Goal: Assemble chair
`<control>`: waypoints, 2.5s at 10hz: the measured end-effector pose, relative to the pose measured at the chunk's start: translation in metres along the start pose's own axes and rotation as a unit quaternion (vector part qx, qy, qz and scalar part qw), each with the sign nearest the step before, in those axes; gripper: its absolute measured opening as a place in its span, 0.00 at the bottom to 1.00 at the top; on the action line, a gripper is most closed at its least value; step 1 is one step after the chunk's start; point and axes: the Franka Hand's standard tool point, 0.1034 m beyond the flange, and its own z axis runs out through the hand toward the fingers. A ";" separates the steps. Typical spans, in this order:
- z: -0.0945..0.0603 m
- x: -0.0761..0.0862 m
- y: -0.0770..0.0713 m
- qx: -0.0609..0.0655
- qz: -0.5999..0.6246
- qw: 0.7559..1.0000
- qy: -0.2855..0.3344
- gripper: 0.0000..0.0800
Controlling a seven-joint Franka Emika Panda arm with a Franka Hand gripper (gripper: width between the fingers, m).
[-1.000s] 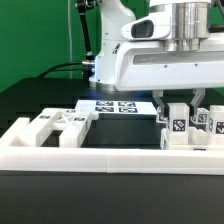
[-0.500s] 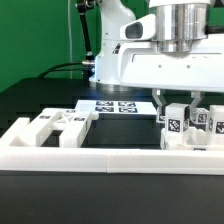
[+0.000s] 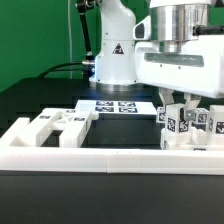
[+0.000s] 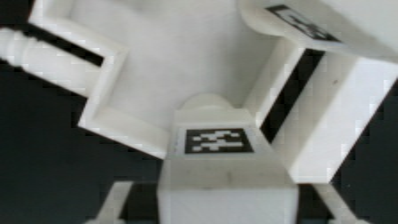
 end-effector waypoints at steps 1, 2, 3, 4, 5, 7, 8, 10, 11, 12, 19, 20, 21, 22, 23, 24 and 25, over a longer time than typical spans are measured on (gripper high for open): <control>0.000 0.000 0.000 0.000 0.021 1.000 0.000 0.36; 0.000 0.000 0.000 0.000 0.024 1.000 0.000 0.36; 0.000 0.000 0.000 -0.001 -0.002 1.000 -0.001 0.36; 0.000 -0.001 0.001 -0.003 -0.021 1.000 -0.002 0.66; 0.000 -0.001 0.001 -0.003 -0.069 0.998 -0.002 0.66; 0.000 -0.002 0.001 -0.002 -0.183 0.983 -0.002 0.78; 0.000 -0.002 0.001 -0.002 -0.233 0.972 -0.001 0.81; 0.000 -0.001 0.001 -0.002 -0.304 0.953 -0.002 0.81; 0.000 0.001 0.002 -0.002 -0.348 0.937 -0.002 0.81; 0.000 0.000 0.002 -0.002 -0.372 0.928 -0.002 0.81; 0.000 0.003 0.003 -0.006 -0.563 0.826 0.000 0.81; 0.000 0.003 0.003 -0.006 -0.579 0.816 0.000 0.66; 0.000 0.003 0.003 -0.006 -0.575 0.818 0.000 0.49; 0.000 0.003 0.003 -0.006 -0.572 0.820 0.000 0.49; 0.001 0.003 0.003 -0.006 -0.566 0.825 0.000 0.36; 0.001 0.003 0.003 -0.006 -0.566 0.825 0.000 0.36; 0.001 0.003 0.003 -0.006 -0.553 0.833 0.000 0.36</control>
Offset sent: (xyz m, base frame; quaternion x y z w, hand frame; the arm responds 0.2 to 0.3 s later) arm -0.0017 -0.0024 0.0023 -0.0264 -0.0037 -0.0907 0.9955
